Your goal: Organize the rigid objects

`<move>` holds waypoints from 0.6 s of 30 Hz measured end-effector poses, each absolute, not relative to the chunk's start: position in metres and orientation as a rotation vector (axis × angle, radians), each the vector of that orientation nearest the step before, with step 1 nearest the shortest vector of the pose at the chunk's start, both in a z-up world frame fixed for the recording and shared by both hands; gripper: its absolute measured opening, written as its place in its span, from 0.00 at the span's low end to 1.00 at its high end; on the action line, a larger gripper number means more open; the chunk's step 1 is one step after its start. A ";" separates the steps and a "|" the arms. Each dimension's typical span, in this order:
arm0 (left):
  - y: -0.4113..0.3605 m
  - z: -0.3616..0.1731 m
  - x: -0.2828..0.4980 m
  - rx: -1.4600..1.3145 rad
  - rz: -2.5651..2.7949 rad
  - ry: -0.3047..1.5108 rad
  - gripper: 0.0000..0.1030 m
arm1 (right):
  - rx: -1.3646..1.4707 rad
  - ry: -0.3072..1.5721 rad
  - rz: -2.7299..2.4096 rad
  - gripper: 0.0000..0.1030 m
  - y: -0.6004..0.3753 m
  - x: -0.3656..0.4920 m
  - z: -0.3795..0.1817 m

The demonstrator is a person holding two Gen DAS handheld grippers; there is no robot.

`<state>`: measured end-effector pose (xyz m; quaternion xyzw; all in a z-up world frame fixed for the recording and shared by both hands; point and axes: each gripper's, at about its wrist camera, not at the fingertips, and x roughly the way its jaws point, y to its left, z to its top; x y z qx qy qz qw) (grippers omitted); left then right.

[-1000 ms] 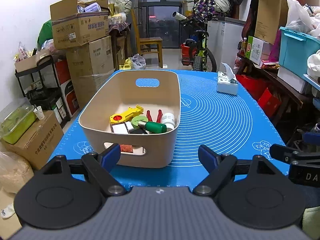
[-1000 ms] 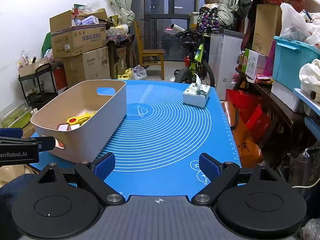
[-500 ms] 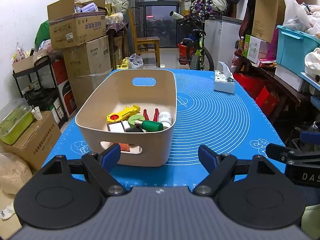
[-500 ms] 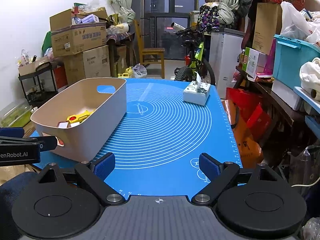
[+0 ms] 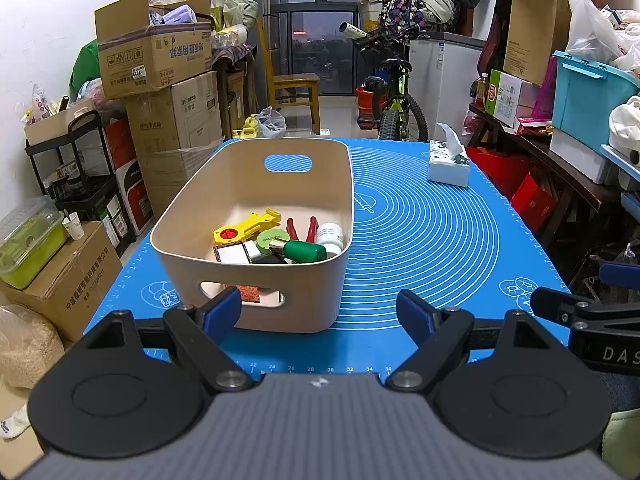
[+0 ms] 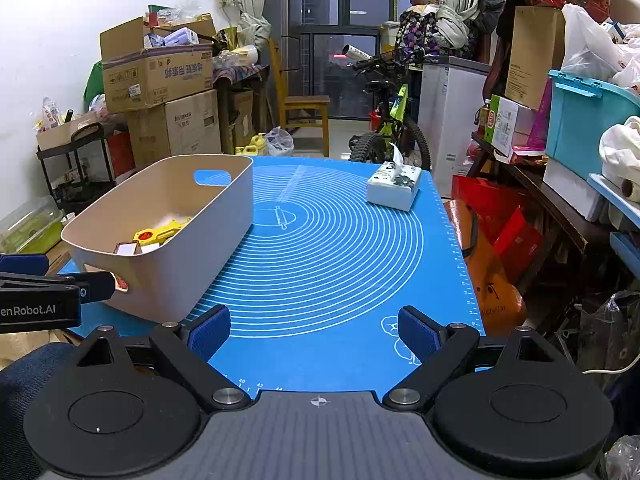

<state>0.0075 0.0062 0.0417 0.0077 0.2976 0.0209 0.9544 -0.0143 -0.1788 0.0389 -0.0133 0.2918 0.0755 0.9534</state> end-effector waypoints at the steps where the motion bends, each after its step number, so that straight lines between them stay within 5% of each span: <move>1: 0.006 0.042 0.007 0.016 0.043 0.604 0.82 | -0.027 0.593 0.153 0.89 -0.179 -0.014 0.039; 18: 0.005 0.042 0.007 0.016 0.041 0.602 0.82 | -0.025 0.604 0.156 0.89 -0.180 -0.014 0.035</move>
